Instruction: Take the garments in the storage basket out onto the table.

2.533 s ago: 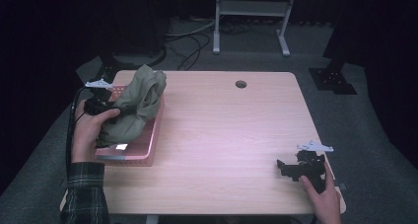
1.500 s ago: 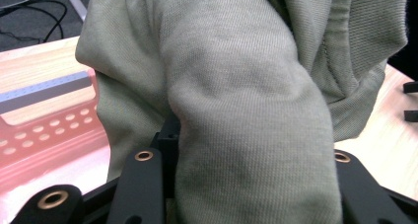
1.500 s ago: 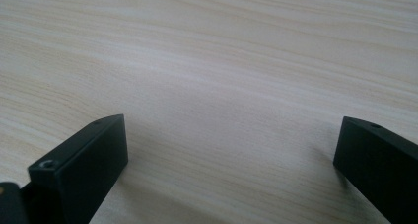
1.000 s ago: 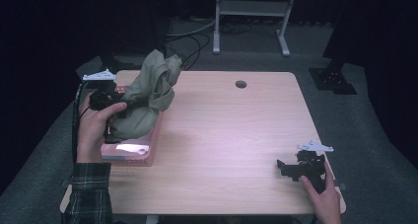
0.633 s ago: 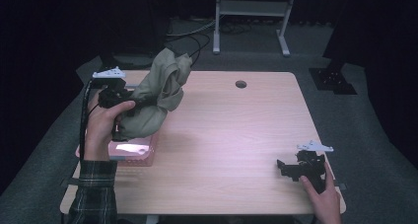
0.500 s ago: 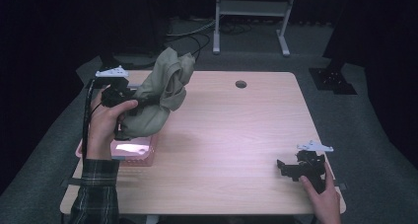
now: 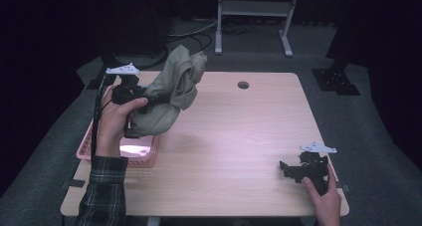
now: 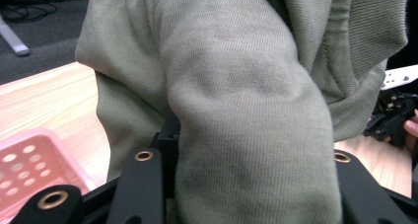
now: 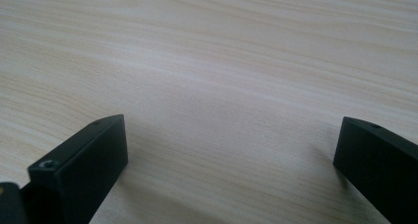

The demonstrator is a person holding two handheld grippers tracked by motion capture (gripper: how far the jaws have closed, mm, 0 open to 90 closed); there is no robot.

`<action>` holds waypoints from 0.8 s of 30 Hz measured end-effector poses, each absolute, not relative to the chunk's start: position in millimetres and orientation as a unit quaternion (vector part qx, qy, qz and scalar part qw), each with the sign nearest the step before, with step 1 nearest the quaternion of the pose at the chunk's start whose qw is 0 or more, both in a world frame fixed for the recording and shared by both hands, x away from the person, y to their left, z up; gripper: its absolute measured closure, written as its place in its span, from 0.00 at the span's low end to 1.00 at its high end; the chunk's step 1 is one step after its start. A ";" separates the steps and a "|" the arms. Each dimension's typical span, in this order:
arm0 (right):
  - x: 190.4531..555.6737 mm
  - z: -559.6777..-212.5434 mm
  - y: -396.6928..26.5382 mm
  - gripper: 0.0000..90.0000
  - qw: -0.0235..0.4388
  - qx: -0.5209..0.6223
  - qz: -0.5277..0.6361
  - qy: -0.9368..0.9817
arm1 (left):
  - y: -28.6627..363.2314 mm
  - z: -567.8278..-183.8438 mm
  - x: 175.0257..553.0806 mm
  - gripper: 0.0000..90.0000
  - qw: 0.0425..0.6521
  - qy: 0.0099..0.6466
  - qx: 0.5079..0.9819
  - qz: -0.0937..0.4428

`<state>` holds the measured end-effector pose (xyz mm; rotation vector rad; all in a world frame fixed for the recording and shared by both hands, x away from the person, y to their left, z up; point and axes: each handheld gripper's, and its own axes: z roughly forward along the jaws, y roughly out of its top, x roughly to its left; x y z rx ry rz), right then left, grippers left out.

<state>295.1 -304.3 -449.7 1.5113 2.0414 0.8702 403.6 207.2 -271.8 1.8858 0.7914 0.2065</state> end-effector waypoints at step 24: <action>295.0 -449.7 -304.3 0.00 0.227 0.548 0.316 0.741 | 146.4 -278.4 414.0 0.62 0.496 0.290 0.816 0.066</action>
